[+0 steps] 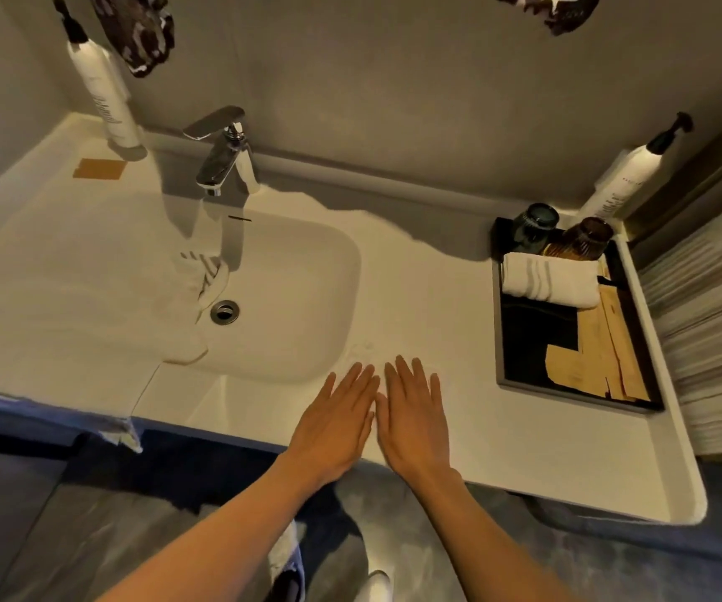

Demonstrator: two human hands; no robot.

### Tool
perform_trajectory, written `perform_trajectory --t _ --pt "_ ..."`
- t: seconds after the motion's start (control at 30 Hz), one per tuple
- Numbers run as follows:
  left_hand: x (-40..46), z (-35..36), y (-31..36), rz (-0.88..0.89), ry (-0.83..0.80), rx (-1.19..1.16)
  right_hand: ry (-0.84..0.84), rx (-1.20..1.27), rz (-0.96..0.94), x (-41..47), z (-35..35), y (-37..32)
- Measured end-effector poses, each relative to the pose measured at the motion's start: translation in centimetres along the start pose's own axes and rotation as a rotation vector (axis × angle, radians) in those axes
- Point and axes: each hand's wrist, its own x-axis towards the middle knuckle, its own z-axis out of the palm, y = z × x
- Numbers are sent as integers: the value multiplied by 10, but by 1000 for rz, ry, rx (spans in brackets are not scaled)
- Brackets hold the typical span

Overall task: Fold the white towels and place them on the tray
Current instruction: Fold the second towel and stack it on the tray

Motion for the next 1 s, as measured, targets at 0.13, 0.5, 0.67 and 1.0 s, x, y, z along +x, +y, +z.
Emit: perform_trajectory --t 0.13,0.5,0.67,1.0 --pt "-8 -1 -13 32 -93 92 -69 -134 -37 -7 12 12" --pt "-21 -26 -7 144 -38 -16 233 408 528 -39 -34 36" --pt "-32 -16 -4 247 -212 178 46 159 -23 -84 -25 43" --pt "-39 -40 -6 214 -113 2 0 13 -240 -92 -23 64"
